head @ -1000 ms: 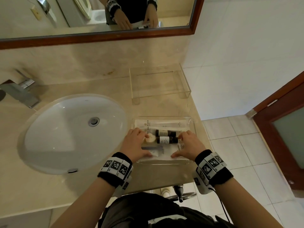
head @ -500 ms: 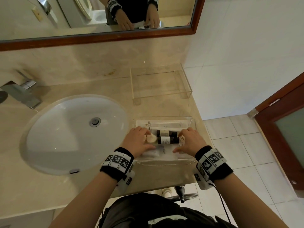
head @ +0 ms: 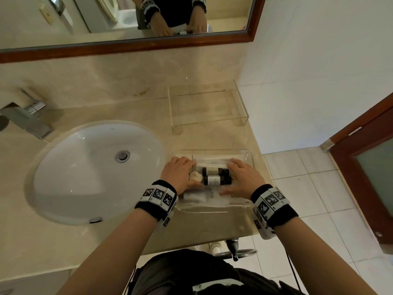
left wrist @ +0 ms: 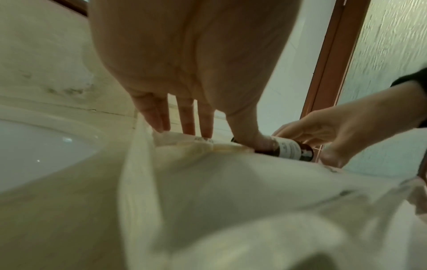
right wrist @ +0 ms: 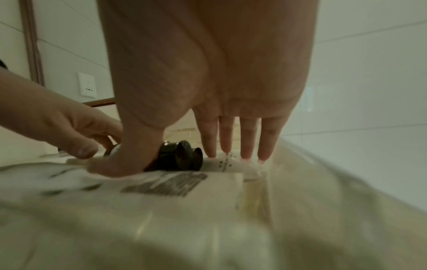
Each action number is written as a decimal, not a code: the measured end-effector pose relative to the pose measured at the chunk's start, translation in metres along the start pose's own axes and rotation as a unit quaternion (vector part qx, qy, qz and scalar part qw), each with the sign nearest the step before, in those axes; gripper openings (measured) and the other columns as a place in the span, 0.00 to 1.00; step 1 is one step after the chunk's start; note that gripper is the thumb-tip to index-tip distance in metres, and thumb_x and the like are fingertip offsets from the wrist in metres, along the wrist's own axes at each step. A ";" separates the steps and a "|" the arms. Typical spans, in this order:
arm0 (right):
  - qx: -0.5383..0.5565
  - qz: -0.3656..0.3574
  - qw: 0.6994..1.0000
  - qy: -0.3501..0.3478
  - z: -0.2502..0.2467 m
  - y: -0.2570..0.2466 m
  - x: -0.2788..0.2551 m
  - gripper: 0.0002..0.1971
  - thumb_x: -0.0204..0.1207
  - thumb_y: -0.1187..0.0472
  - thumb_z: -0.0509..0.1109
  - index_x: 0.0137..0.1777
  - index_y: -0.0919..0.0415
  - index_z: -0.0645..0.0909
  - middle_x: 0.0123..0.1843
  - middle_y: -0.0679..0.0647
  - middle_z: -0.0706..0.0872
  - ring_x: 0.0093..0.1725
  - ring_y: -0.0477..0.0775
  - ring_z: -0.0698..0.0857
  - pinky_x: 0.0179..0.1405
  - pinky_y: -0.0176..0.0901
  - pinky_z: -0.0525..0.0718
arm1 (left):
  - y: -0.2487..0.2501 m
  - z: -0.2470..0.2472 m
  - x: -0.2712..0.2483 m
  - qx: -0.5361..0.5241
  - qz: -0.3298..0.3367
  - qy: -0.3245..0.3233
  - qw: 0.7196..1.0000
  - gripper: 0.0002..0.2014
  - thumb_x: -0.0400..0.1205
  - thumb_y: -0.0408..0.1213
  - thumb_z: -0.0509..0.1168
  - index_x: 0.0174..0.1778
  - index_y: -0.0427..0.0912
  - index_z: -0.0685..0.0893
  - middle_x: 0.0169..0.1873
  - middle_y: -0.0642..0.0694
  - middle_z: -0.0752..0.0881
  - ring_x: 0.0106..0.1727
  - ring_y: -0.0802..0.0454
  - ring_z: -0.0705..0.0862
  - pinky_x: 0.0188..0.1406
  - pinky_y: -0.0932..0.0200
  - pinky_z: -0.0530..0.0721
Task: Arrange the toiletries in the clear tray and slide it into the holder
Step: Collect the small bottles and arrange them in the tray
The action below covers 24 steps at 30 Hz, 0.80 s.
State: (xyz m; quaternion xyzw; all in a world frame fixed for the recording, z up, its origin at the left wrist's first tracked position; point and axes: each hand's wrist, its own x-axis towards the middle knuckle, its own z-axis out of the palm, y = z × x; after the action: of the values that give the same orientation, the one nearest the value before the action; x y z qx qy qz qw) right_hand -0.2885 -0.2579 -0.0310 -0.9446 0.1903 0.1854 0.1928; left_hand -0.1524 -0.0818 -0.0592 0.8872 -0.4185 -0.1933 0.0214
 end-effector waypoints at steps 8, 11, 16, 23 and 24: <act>0.005 0.032 0.999 0.041 -0.015 0.004 0.021 0.18 0.79 0.62 0.64 0.69 0.57 0.76 0.66 0.56 0.79 0.65 0.58 0.77 0.66 0.47 0.76 | -0.001 -0.012 0.018 -0.017 -0.004 0.068 0.998 0.12 0.82 0.43 0.62 0.60 0.46 0.80 0.61 0.47 0.81 0.62 0.46 0.76 0.62 0.54 0.75; -0.022 0.039 0.999 0.029 -0.016 0.004 0.029 0.16 0.77 0.62 0.67 0.64 0.59 0.77 0.64 0.57 0.79 0.64 0.59 0.77 0.65 0.48 0.75 | -0.002 -0.016 0.021 -0.024 -0.023 0.036 0.999 0.13 0.80 0.43 0.65 0.59 0.45 0.79 0.62 0.47 0.80 0.62 0.47 0.76 0.63 0.53 0.75; -0.027 0.053 0.997 0.043 -0.017 0.005 0.039 0.11 0.77 0.62 0.67 0.59 0.61 0.80 0.61 0.59 0.80 0.64 0.59 0.76 0.64 0.47 0.76 | 0.000 -0.016 0.023 0.005 -0.028 0.041 0.999 0.14 0.80 0.44 0.66 0.59 0.44 0.78 0.61 0.46 0.80 0.61 0.47 0.76 0.62 0.54 0.74; -0.017 0.060 0.995 0.082 -0.016 0.005 0.042 0.11 0.78 0.61 0.67 0.58 0.62 0.79 0.59 0.58 0.80 0.61 0.58 0.77 0.60 0.47 0.78 | -0.001 -0.014 0.021 -0.049 -0.044 0.090 0.994 0.13 0.77 0.42 0.69 0.55 0.44 0.79 0.56 0.46 0.81 0.57 0.48 0.77 0.58 0.57 0.75; -0.012 0.058 0.994 0.090 -0.016 0.006 0.041 0.12 0.77 0.60 0.69 0.58 0.62 0.79 0.60 0.58 0.80 0.61 0.58 0.77 0.61 0.47 0.78 | -0.002 -0.015 0.020 -0.064 -0.048 0.096 0.992 0.14 0.76 0.42 0.70 0.55 0.43 0.79 0.56 0.46 0.81 0.57 0.48 0.77 0.59 0.57 0.74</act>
State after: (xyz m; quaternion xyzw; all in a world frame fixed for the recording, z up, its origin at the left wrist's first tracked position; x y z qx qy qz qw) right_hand -0.2511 -0.2820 -0.0365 -0.9471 0.2592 0.1125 0.1521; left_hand -0.1343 -0.0973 -0.0526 0.9174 -0.3583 -0.1343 0.1092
